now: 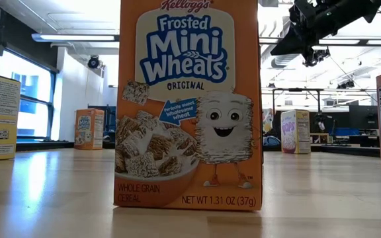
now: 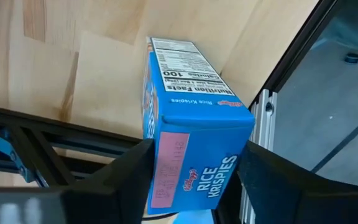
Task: Stack cereal on shelf
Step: Put the blue cereal box on the shelf aligned with the blue cereal boxes
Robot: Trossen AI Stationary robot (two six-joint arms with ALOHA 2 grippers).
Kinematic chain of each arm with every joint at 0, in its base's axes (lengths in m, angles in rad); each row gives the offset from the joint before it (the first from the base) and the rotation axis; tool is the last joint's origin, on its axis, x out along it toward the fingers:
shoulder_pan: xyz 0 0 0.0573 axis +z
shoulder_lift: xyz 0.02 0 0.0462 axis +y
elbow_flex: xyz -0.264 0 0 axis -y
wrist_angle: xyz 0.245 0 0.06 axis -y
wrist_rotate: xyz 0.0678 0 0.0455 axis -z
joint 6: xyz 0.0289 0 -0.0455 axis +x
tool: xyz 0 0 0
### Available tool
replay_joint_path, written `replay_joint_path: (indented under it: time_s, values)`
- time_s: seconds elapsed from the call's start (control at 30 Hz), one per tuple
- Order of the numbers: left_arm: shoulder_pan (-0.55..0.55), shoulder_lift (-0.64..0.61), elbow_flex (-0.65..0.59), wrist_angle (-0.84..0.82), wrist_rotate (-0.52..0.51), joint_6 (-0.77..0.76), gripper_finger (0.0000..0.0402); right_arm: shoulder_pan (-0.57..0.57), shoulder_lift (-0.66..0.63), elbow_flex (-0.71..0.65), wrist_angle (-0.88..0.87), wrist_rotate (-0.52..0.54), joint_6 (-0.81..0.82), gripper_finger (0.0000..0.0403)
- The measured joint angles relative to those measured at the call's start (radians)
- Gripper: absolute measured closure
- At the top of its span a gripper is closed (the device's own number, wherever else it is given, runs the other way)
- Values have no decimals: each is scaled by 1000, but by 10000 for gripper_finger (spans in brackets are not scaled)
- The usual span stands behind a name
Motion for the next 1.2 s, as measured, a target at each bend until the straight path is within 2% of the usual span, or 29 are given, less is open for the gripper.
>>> replay_joint_path:
  time_s: [0.17,0.3,0.6,0.67,0.9,1.03,1.2]
  values:
    - [4,-14,0,-1,0,-2,224,0,0,0,0,0,-1,403]
    - [15,-57,0,-6,-3,-33,228,0,0,0,0,0,0,403]
    - [118,-298,1,-17,-40,-249,229,0,0,0,0,0,-3,403]
    - [159,-378,1,-17,-103,-319,229,0,0,0,0,0,-3,403]
    - [324,-630,6,-1,-435,-481,229,0,0,0,0,0,1,403]
    - [471,-661,67,17,-550,-431,229,0,0,0,0,0,17,403]
    - [706,-596,175,96,-580,-251,229,0,0,0,1,1,27,403]
